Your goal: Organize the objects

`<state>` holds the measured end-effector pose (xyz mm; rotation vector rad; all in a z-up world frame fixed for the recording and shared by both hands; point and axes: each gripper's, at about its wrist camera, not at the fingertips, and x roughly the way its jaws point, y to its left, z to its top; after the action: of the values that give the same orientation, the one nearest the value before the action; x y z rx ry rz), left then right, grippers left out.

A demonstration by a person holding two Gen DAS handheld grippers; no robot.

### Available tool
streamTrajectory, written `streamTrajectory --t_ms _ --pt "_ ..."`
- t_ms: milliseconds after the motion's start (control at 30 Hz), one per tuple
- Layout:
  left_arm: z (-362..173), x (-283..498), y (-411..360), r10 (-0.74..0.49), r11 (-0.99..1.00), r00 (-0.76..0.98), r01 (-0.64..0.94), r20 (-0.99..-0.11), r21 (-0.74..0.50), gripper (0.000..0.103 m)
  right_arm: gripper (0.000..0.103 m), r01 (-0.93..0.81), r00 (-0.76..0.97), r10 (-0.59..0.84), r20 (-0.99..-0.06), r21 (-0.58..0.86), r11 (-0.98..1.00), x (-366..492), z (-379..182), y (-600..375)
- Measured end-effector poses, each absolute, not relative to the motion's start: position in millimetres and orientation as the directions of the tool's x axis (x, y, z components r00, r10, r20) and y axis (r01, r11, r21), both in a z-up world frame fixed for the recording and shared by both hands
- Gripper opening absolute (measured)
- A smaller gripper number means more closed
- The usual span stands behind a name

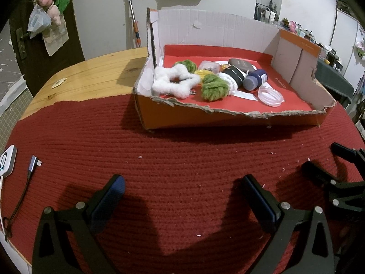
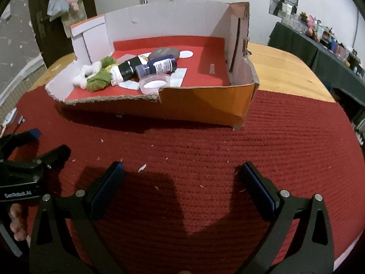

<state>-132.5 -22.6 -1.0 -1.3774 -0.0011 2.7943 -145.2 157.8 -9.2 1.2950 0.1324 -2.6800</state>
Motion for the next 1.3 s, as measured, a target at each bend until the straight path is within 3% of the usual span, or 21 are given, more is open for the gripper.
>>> streamTrajectory --t_ms 1300 --pt "-2.1 -132.6 -22.1 0.025 -1.000 -0.612 -0.025 -0.791 -0.012 0.103 0.103 0.180 -0.611 -0.099 -0.786 -0.016 -0.983 -145.9 -9.7 157.2"
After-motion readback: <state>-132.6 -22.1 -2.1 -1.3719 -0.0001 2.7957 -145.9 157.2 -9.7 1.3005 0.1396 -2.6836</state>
